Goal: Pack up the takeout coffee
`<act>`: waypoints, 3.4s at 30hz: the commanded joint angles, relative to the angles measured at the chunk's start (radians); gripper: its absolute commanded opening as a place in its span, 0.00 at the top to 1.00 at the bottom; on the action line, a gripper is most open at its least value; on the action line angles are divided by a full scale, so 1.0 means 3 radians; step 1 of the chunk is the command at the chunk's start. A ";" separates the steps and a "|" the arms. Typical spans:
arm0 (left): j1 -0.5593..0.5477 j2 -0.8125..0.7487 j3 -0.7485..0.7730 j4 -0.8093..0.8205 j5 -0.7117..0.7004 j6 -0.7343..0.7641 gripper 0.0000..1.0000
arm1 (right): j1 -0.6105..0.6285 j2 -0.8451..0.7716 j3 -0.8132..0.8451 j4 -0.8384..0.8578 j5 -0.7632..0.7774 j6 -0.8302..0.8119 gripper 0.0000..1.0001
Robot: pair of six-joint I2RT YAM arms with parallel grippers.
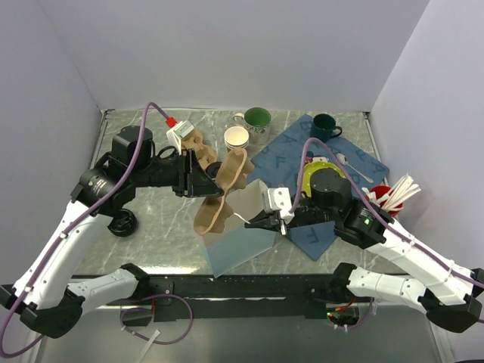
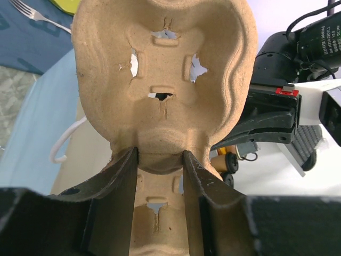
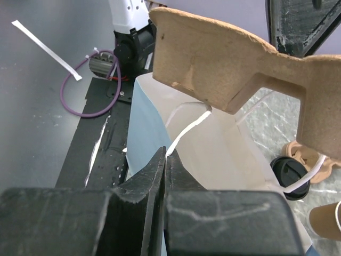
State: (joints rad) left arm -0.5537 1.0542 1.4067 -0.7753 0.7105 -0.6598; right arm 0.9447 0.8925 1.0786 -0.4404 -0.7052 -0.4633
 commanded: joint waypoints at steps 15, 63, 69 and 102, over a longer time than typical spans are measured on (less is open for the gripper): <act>-0.0204 0.0091 0.0123 -0.0166 -0.0359 0.0430 0.86 | 0.0026 -0.0229 -0.0205 0.0200 -0.0252 -0.0143 1.00; -0.1309 0.0648 0.0818 -0.0892 -0.1882 0.1309 0.88 | 0.0021 -0.0316 -0.0277 0.0282 -0.0272 0.0036 1.00; -0.1340 0.0669 0.0879 -0.0943 -0.1883 0.1437 0.84 | 0.0021 -0.0311 -0.0282 0.0271 -0.0360 0.0067 1.00; -0.1815 0.0996 0.0833 -0.1199 -0.2358 0.1539 0.83 | 0.0026 -0.0352 -0.0318 0.0246 -0.0206 0.0113 1.00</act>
State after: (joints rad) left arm -1.0878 1.3289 1.6314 -1.0893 0.0410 -0.2253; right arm 0.9451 0.8021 0.9871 -0.3817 -0.7753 -0.4248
